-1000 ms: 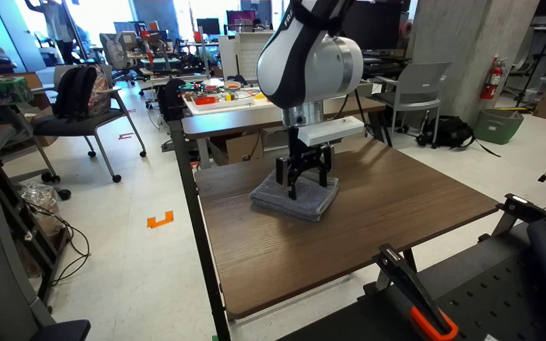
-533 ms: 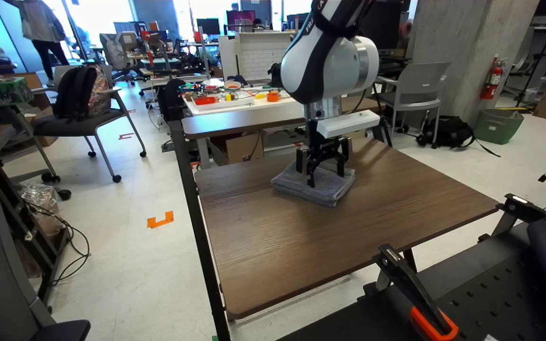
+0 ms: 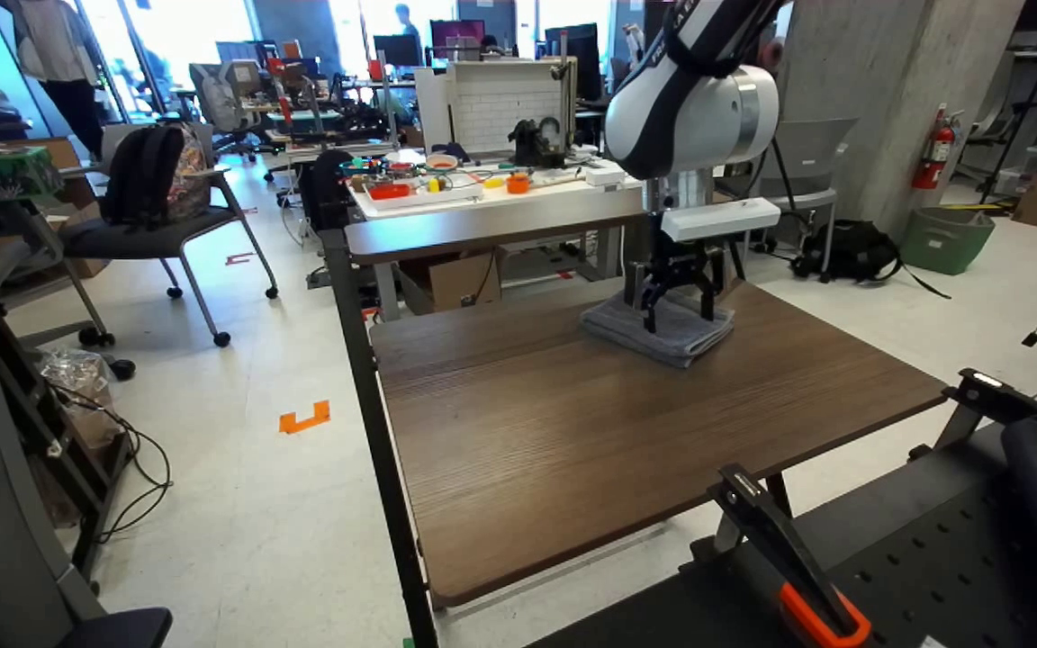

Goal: Slide the grey towel to the right

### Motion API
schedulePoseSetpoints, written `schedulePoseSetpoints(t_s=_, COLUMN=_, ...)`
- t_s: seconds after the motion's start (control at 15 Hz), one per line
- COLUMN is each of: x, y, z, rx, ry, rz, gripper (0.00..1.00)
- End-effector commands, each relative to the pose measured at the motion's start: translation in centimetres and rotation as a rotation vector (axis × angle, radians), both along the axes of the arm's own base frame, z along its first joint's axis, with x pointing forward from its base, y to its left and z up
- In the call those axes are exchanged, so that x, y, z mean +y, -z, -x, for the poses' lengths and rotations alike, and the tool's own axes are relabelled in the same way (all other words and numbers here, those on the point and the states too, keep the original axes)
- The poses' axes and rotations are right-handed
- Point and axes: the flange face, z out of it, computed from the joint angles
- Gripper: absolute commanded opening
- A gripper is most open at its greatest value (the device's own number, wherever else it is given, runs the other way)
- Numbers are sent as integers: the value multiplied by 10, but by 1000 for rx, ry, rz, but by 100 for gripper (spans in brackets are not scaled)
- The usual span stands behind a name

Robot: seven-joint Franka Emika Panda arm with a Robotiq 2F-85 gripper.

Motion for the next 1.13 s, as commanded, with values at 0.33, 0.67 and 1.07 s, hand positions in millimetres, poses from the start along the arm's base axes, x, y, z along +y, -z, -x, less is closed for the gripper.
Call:
schedulePoseSetpoints(t_s=0.33, x=-42, y=-16, z=-13, rx=-38, ry=137, rz=6, gripper=100)
schedulePoseSetpoints(t_s=0.67, x=-21, y=-70, z=7, rx=-75, ry=39, rz=40, gripper=100)
schedulePoseSetpoints(t_s=1.07, x=-8, y=-87, z=13, rx=-41, ry=-21, rz=71, gripper=100)
